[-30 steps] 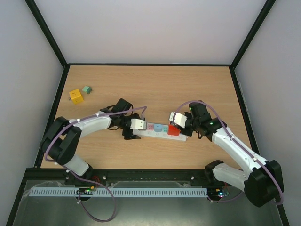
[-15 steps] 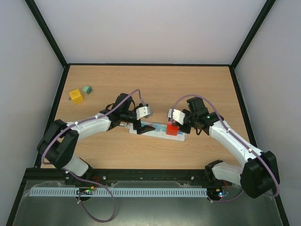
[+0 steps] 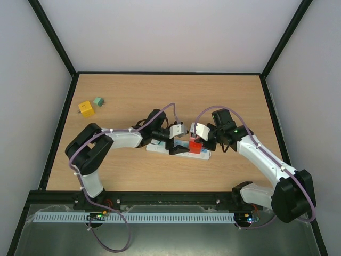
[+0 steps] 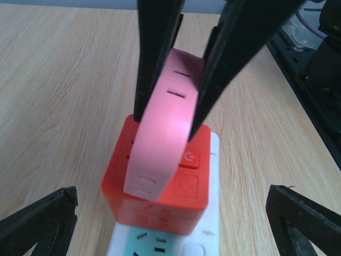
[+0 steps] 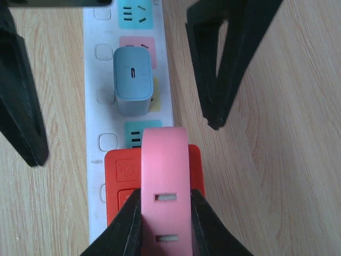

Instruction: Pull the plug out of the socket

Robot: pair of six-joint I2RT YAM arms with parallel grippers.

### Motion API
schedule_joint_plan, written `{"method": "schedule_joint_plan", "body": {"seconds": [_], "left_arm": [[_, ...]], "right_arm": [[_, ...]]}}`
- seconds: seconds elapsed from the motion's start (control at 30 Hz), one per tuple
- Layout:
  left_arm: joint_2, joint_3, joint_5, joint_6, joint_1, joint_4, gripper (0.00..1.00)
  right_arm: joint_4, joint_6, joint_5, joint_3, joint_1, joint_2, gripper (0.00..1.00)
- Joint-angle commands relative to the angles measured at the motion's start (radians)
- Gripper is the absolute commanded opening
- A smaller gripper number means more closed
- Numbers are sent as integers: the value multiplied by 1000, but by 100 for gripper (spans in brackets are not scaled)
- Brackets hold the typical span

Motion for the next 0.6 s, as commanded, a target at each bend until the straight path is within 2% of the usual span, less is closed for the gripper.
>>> {"method": "schedule_joint_plan", "body": {"seconds": [0.0,0.43,0.57], "left_arm": [[71,51,51,-13,-8,87,98],[178,89,97,32,-35,108,92],[184,73,101,30,-39,135,87]], "right_arm": [[-65,12,-25,23,-3,17,9],[-83,-3,-34,26,-14,23,9],[-87,-8,-39,26,-18,20,9]]}}
